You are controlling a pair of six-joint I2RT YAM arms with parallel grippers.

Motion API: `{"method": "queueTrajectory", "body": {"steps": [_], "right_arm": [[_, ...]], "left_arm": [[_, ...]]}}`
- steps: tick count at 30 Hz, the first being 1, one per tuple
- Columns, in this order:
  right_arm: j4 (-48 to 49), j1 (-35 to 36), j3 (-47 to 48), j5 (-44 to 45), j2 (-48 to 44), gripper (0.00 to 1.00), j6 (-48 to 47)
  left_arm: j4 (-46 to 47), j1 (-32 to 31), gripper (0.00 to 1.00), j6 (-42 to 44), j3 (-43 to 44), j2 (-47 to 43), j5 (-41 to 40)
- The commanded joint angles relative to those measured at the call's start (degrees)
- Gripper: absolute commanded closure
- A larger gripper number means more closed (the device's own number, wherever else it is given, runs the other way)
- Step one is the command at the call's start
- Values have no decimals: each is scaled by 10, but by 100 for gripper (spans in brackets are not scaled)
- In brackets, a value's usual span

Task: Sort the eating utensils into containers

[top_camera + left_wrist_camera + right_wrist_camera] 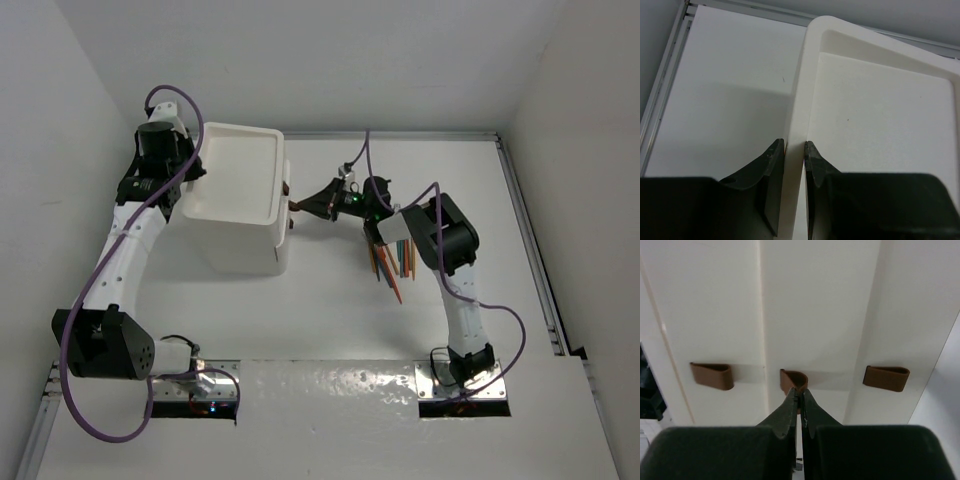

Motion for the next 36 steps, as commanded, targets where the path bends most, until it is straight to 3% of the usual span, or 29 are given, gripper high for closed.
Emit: {"method": "queueTrajectory", "body": {"steps": [1,11,33,35,36], "right_arm": [[29,-38,-36,-9,-47,100,-27],[-11,-93,-109,-41,-113,100,-80],[-105,-133,-109,-54,-143,100,-148],[-116,-134,-107,-58,-148,97,-160],[-131,-135,-108,-60,-151,85,-167]], "left_arm": [[-90,-7,100,-16,-25,10,-1],[-90,-2,100,-10,-25,9,-1],[-85,3,100,18,-29,0,19],[-83,3,100,18,-29,0,20],[-83,3,100,18,-28,1,22]]}}
